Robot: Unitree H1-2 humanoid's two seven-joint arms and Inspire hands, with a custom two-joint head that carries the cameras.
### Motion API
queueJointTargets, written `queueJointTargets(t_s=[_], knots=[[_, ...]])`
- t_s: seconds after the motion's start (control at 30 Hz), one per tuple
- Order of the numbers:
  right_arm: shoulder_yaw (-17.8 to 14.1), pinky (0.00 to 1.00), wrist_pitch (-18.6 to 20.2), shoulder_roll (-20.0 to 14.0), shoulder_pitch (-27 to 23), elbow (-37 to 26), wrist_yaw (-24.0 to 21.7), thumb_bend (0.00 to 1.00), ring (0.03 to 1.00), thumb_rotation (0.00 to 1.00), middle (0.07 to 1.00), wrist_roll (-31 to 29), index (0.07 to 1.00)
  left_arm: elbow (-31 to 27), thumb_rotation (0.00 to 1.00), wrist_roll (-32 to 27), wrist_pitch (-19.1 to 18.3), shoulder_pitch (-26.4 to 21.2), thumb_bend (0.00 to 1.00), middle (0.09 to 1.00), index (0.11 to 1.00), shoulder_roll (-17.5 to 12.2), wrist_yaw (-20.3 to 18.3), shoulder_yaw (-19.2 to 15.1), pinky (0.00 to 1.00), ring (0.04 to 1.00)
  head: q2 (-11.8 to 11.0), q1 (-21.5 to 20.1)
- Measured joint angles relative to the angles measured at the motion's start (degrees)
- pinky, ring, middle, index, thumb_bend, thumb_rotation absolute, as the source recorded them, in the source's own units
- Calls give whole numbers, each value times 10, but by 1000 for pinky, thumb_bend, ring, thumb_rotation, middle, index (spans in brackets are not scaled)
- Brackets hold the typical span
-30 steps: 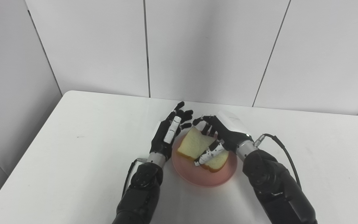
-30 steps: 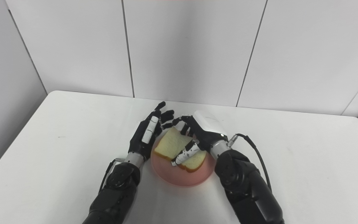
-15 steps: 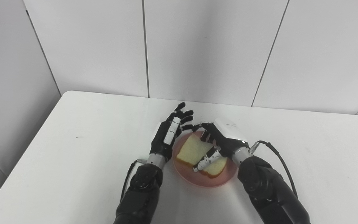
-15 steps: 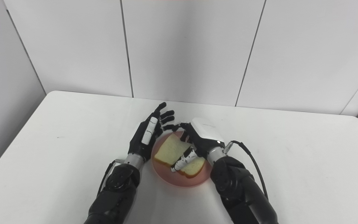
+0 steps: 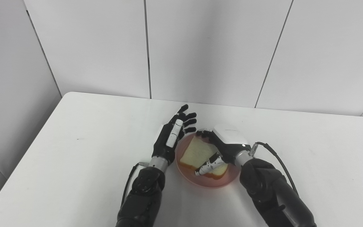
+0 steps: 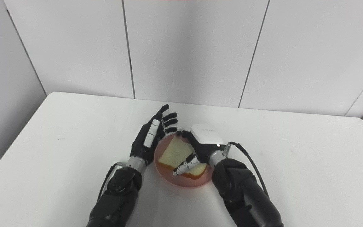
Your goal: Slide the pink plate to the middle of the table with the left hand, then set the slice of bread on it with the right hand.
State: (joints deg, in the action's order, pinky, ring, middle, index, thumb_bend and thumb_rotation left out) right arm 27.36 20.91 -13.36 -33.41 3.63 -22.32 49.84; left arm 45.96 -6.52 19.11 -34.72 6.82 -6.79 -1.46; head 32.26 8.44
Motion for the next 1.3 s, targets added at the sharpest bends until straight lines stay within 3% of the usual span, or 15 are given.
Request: queueJointTargets(t_s=[0.17,0.33,0.47,0.53,0.57,0.7,0.87,1.0,1.2,1.27,1.3], knots=[[1,993,0,-5,0,-13,-1,1000,930,382,900,18,826,-17,840,0,-7,11,843,804,883,0,-1,1,740,819,-5,-10],[1,1000,9,-6,0,-39,-27,1000,916,406,885,36,820,-34,840,0,-21,20,844,804,888,2,-1,3,730,832,-4,-14],[-14,986,7,-1,0,-49,-2,1000,887,415,857,35,815,-35,836,0,-24,24,844,871,897,3,-1,5,749,862,-2,-18],[-23,899,2,3,1,-51,22,1000,866,423,825,30,810,-35,840,0,-24,24,835,866,885,3,-2,6,761,864,0,-22],[-29,772,-5,5,2,-51,38,944,808,443,796,26,792,-35,842,0,-23,24,835,842,885,3,-2,6,768,855,0,-22],[-76,565,-57,27,17,-51,123,799,680,514,739,-24,734,-33,841,0,-21,22,867,800,879,3,-2,6,735,823,3,-23],[-160,579,-133,75,41,-26,240,734,670,548,706,-128,726,-32,844,1,-20,20,855,811,880,3,1,5,744,839,1,-30],[-224,546,-190,104,60,18,293,631,650,602,711,-224,810,-38,836,3,-19,22,860,873,885,3,13,4,786,882,-1,-40],[-272,722,-234,124,87,70,341,602,758,849,800,-307,862,-72,849,42,-20,41,857,923,860,2,70,7,926,941,0,-51],[-285,773,-243,129,89,86,342,592,798,965,837,-337,872,-75,861,55,-18,43,852,944,858,2,86,7,986,976,-1,-57],[-294,773,-256,132,88,101,340,605,802,977,840,-369,874,-77,865,65,-17,44,839,946,859,2,98,8,989,980,-1,-57]])
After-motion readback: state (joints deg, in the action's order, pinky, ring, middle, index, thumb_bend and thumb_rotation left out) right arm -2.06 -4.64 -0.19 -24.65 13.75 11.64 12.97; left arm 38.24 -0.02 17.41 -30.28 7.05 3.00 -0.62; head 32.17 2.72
